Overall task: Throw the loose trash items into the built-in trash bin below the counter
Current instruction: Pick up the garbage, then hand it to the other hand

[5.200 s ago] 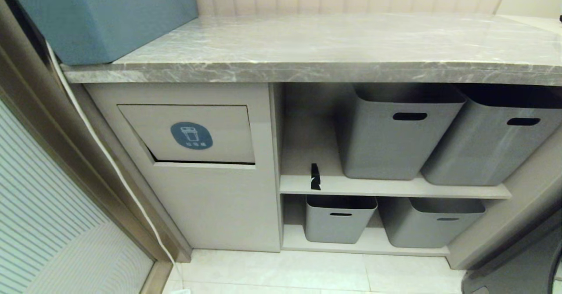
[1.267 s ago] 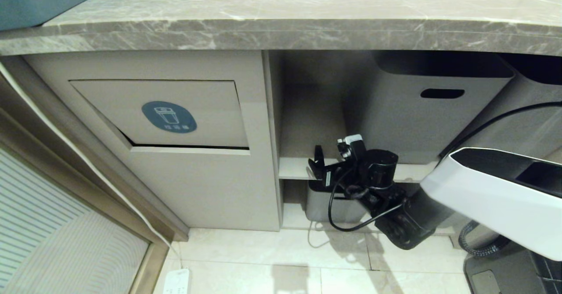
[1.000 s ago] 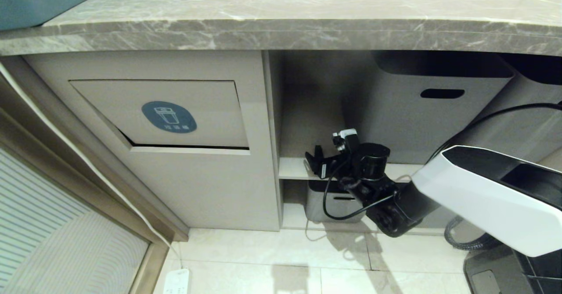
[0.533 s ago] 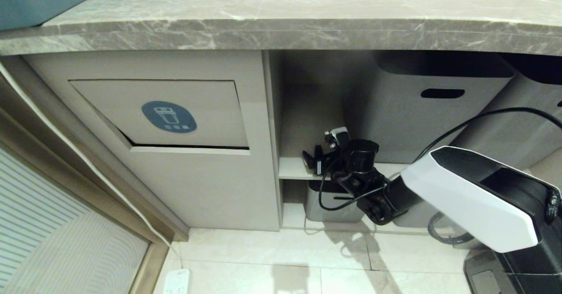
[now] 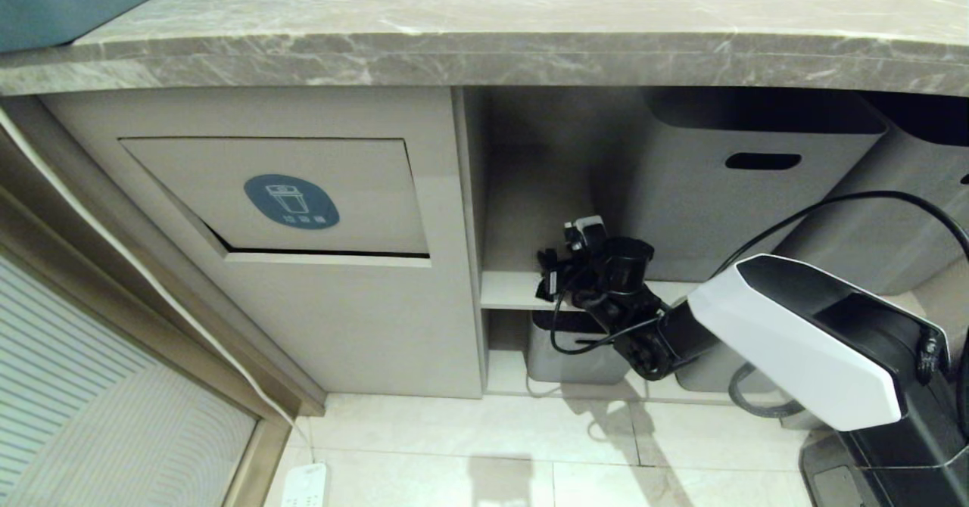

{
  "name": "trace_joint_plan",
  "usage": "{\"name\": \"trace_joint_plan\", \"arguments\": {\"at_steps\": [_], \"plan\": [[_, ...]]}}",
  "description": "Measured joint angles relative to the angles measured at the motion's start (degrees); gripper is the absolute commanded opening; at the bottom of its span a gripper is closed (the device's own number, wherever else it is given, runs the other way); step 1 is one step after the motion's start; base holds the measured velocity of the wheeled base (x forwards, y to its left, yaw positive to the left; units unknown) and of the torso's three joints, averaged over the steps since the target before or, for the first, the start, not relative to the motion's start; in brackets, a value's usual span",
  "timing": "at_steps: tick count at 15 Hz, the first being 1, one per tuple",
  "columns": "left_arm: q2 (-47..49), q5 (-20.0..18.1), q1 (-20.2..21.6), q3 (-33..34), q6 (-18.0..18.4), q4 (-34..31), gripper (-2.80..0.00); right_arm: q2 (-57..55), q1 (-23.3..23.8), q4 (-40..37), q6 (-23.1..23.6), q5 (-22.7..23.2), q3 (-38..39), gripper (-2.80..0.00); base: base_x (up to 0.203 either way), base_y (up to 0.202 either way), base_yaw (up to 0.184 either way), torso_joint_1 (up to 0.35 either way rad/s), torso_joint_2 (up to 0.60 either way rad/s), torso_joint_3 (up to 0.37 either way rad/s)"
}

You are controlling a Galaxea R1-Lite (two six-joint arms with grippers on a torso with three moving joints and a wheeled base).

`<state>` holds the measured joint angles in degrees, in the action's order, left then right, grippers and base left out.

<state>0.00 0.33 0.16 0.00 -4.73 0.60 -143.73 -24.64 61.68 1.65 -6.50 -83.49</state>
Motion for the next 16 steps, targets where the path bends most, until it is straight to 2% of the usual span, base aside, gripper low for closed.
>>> {"name": "trace_joint_plan", "arguments": {"at_steps": [7, 9, 11, 16], "plan": [[0.00, -0.02, 0.00, 0.00, 0.00, 0.00, -2.80, 0.17, 0.06, 0.07, -0.35, 0.80, -0.62, -2.80, 0.000, 0.000, 0.000, 0.000, 0.00, 0.000], [0.00, -0.02, 0.00, 0.00, 0.00, 0.00, -2.80, 2.30, -0.39, 0.12, -2.10, 0.74, 0.88, -2.80, 0.000, 0.000, 0.000, 0.000, 0.00, 0.000], [0.00, 0.00, 0.00, 0.00, -0.01, 0.00, -2.80, 6.36, -1.47, 0.17, -3.79, 0.74, 7.30, -2.80, 0.000, 0.000, 0.000, 0.000, 0.00, 0.000], [0.00, 0.00, 0.00, 0.00, 0.00, 0.00, -2.80, 23.66, -5.48, 1.54, -5.55, 0.28, 31.85, -2.80, 0.000, 0.000, 0.000, 0.000, 0.00, 0.000]]}}
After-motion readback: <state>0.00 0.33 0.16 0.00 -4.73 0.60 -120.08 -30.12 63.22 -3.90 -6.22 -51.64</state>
